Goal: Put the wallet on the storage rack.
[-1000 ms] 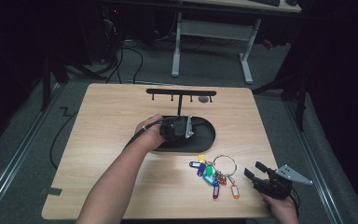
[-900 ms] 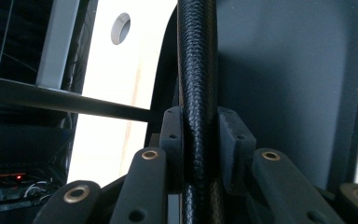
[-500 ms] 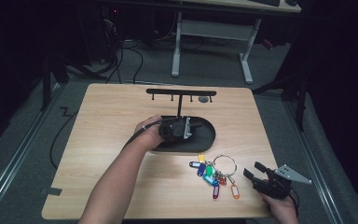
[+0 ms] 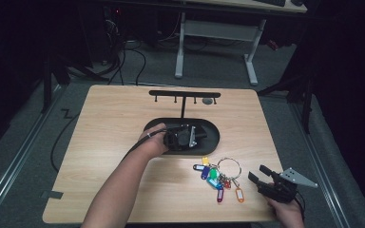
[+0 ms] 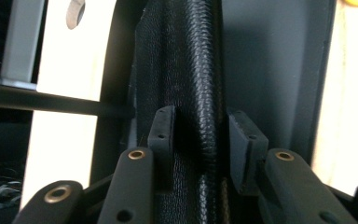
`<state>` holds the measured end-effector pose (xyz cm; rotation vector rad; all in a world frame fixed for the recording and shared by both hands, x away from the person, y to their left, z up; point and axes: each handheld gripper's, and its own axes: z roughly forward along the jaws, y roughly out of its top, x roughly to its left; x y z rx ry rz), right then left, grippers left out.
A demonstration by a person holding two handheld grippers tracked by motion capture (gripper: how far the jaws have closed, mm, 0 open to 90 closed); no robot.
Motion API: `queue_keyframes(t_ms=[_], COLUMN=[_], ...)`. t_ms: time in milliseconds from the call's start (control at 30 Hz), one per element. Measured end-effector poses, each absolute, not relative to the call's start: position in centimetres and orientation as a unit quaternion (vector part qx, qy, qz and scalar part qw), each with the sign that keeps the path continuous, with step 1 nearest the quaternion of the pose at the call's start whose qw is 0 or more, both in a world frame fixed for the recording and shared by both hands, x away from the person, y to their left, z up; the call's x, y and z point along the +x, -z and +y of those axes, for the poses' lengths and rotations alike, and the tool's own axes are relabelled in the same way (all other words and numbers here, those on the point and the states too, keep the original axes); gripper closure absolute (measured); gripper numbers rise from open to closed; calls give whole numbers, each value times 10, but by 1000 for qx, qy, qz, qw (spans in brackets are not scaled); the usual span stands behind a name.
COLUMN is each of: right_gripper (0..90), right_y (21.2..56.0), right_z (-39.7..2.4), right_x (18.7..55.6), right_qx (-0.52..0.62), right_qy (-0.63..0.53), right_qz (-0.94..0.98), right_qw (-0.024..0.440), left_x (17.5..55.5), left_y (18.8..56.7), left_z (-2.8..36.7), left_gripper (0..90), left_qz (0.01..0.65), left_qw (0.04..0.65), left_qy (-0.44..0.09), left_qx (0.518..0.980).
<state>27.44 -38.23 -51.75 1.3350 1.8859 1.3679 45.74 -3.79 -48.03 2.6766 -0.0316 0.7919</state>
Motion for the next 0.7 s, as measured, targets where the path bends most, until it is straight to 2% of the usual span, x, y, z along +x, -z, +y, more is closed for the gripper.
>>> queue_keyframes(t_ms=[200, 433, 500, 533, 700], right_gripper=[349, 349, 349, 349, 350], right_y=[518, 518, 518, 518, 518], right_z=[-381, -380, -379, -379, -379], right_x=[275, 276, 276, 276, 275], right_qx=[481, 479, 479, 479, 478], right_qy=[-495, -493, -491, -491, -489], right_qz=[687, 691, 691, 692, 694], right_qw=[225, 226, 226, 226, 228], left_x=[453, 443, 438, 439, 429], left_y=[483, 479, 478, 472, 466], left_z=[-36, -31, -29, -27, -18], left_gripper=[627, 637, 647, 647, 647], left_qz=[0, 6, 33, 18, 37], left_qw=[177, 196, 226, 218, 233], left_qy=[-265, -250, -242, -252, -245], left_qx=[948, 948, 943, 943, 940])
